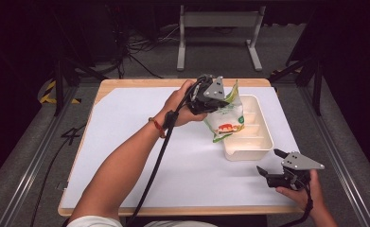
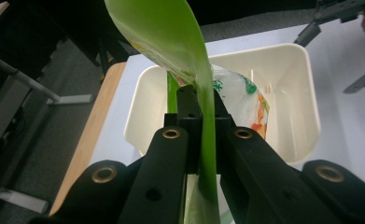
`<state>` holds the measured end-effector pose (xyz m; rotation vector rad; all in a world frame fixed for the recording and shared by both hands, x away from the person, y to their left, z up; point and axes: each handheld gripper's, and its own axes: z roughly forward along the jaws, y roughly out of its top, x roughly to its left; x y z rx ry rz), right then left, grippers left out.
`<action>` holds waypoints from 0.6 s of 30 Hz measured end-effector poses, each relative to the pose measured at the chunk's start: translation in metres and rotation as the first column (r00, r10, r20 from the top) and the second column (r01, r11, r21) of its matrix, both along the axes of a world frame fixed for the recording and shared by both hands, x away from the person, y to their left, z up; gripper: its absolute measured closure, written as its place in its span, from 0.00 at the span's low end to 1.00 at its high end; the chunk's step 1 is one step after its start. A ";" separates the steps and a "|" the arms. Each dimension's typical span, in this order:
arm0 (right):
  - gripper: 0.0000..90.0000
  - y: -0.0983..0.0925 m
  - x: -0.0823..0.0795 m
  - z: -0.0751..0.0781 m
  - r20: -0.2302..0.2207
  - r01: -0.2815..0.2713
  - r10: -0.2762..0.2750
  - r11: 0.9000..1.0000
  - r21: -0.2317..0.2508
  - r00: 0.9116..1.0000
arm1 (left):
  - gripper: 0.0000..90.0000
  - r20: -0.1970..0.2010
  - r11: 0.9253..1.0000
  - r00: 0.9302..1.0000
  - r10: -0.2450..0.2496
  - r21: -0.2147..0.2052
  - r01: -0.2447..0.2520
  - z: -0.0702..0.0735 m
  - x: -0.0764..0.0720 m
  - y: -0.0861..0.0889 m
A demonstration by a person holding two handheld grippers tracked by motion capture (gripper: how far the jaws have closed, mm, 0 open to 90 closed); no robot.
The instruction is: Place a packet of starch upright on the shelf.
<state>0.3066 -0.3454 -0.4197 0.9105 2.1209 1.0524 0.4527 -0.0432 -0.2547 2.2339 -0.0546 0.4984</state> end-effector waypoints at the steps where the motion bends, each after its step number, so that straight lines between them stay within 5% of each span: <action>1: 0.15 0.000 0.000 0.000 0.000 0.000 0.000 1.000 0.000 1.000 | 0.99 0.000 1.000 1.000 0.000 0.000 0.000 0.000 0.000 0.000; 18: 0.15 -0.001 0.000 -0.001 -0.008 -0.008 0.008 1.000 0.011 1.000 | 0.99 0.029 0.998 0.998 -0.057 -0.002 0.058 -0.005 0.016 -0.032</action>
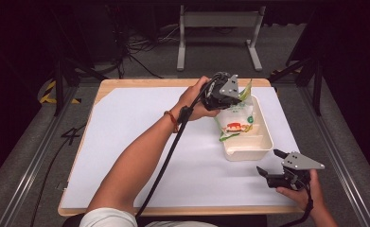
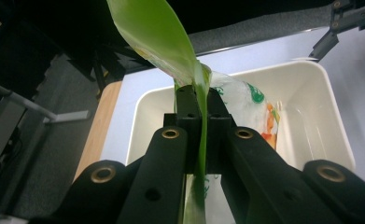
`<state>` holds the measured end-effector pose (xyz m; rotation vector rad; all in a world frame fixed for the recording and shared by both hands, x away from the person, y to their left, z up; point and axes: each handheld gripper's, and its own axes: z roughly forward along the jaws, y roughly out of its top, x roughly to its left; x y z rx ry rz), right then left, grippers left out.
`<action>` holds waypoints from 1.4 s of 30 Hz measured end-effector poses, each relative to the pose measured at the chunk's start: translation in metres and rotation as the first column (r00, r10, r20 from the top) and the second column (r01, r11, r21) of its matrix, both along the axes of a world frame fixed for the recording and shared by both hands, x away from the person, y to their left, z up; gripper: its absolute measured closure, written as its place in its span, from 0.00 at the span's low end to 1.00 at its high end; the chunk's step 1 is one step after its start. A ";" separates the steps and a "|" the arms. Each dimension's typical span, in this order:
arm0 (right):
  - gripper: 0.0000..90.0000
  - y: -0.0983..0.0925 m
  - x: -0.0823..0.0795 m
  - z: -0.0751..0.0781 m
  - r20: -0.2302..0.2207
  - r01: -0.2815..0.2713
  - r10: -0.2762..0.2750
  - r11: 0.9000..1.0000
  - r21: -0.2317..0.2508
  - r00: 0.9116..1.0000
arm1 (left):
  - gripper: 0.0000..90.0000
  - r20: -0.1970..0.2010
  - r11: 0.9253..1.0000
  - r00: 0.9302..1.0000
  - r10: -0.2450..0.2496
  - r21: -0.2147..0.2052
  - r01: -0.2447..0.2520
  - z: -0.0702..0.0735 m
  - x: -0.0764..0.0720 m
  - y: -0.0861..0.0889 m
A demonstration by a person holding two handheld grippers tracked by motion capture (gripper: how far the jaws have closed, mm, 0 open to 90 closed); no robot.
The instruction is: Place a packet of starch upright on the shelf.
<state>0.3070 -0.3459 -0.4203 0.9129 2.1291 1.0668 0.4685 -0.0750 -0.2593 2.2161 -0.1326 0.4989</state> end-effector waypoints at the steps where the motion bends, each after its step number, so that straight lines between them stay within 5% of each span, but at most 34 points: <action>1: 0.15 0.000 0.000 0.000 0.000 0.000 0.000 1.000 0.001 1.000 | 0.98 0.006 1.000 1.000 -0.002 -0.004 0.002 0.001 0.000 0.000; 8: 0.15 0.000 0.001 0.000 -0.007 -0.005 0.005 1.000 0.001 1.000 | 0.98 0.008 0.999 1.000 -0.030 -0.015 0.030 0.010 0.003 -0.009; 17: 0.15 0.000 0.000 -0.001 -0.013 -0.015 0.015 1.000 0.007 1.000 | 0.98 0.024 1.000 1.000 -0.016 0.017 0.016 -0.002 0.010 -0.026; 27: 0.15 0.000 0.000 -0.001 -0.015 -0.015 0.015 1.000 0.005 1.000 | 0.95 -0.050 0.996 0.995 -0.087 0.012 0.087 -0.029 0.011 -0.037; 33: 0.15 0.001 0.000 -0.001 -0.020 -0.019 0.019 1.000 0.001 1.000 | 0.89 -0.112 0.989 0.990 -0.083 -0.129 0.068 -0.029 0.015 -0.029; 42: 0.15 0.002 0.000 0.000 -0.015 -0.024 0.024 1.000 0.000 1.000 | 0.86 -0.098 0.989 0.993 -0.065 -0.136 0.052 -0.028 0.009 -0.021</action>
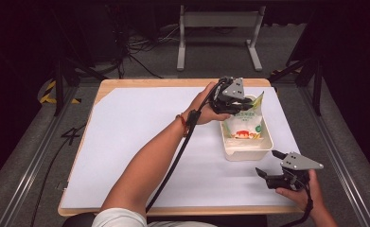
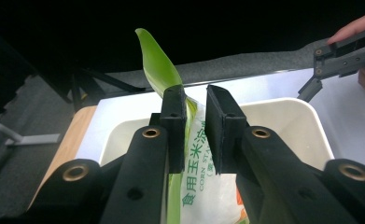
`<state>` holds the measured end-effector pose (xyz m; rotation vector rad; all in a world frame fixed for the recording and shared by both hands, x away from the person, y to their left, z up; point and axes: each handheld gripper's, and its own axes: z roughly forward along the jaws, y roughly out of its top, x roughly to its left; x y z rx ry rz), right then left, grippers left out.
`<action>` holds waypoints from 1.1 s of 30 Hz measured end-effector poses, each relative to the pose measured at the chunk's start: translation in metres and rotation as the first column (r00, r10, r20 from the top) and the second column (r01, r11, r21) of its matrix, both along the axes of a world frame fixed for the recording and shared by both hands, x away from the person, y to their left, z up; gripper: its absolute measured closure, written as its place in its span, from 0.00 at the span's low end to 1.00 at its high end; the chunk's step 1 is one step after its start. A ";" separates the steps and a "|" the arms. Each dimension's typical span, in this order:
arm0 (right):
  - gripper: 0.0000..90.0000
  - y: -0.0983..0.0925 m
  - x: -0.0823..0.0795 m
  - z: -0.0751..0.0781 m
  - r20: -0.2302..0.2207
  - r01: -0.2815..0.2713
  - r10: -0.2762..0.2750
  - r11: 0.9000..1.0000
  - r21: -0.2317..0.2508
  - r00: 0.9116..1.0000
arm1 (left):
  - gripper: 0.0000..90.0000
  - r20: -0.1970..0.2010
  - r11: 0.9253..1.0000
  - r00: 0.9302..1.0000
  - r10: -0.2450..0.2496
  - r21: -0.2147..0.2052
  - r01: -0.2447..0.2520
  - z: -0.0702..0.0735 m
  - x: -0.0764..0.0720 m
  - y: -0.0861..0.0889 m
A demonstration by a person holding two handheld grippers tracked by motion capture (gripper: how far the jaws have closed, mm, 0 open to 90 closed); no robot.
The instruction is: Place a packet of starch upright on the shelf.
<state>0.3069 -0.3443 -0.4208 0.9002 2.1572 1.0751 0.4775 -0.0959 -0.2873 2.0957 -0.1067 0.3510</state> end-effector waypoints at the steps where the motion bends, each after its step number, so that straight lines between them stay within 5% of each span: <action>1: 0.15 0.000 0.000 0.000 0.000 0.000 0.000 1.000 -0.001 1.000 | 0.85 0.002 1.000 1.000 0.009 0.002 -0.009 -0.001 -0.001 0.002; 14: 0.15 0.001 0.001 -0.001 -0.002 -0.003 0.003 1.000 -0.006 1.000 | 0.77 -0.006 0.996 0.998 0.063 -0.056 -0.063 -0.004 -0.002 0.028; 33: 0.15 0.004 0.001 -0.001 -0.003 -0.007 0.007 1.000 -0.011 1.000 | 0.68 0.017 0.990 0.990 0.140 -0.026 -0.140 -0.013 -0.014 0.067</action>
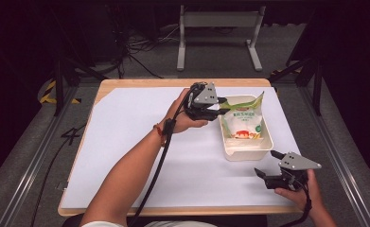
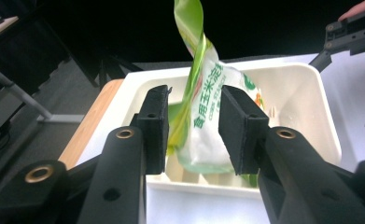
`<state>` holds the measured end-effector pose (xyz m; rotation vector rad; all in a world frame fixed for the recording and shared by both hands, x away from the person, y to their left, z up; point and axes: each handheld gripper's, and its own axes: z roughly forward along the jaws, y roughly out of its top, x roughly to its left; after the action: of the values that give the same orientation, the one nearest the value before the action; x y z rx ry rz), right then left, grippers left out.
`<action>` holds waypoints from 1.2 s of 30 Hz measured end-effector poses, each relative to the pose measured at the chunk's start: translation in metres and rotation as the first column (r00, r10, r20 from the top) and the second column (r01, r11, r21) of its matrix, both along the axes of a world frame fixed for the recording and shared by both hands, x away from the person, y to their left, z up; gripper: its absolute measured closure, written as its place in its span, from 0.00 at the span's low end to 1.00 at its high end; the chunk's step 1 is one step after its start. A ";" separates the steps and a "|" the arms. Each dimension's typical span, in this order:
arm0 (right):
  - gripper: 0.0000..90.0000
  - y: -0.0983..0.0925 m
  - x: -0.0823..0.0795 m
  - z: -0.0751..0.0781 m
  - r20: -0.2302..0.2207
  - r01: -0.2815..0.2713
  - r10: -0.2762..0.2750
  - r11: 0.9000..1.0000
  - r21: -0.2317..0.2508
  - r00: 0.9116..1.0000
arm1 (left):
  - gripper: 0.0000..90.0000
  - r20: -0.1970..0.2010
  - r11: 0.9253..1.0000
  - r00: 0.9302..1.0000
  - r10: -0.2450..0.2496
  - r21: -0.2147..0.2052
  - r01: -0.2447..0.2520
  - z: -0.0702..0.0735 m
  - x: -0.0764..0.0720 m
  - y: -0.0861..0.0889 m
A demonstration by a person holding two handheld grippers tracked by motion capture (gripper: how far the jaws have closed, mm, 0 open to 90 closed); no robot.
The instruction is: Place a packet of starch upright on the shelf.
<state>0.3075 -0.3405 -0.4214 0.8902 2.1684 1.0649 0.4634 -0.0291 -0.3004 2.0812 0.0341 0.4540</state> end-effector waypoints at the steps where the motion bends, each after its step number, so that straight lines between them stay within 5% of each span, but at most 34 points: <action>1: 0.15 0.000 0.000 0.000 0.001 -0.001 0.001 1.000 -0.001 1.000 | 0.65 0.002 1.000 1.000 0.010 0.006 -0.010 -0.001 0.000 0.001; 14: 0.16 0.002 -0.001 0.000 0.002 -0.007 0.007 1.000 -0.009 1.000 | 0.43 0.028 0.994 0.996 0.089 0.060 -0.091 -0.013 -0.007 0.024; 21: 0.16 0.004 -0.002 0.000 0.004 -0.009 0.009 1.000 -0.020 1.000 | 0.30 0.008 0.988 0.993 0.120 0.100 -0.120 -0.024 -0.010 0.037; 36: 0.16 0.004 -0.002 0.000 0.004 -0.012 0.012 1.000 -0.025 1.000 | 0.19 -0.016 0.974 0.985 0.170 0.154 -0.166 -0.048 -0.017 0.060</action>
<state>0.3058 -0.3361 -0.4216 0.8640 2.1816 1.0418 0.4464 0.0310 -0.3488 2.2454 0.1996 0.5437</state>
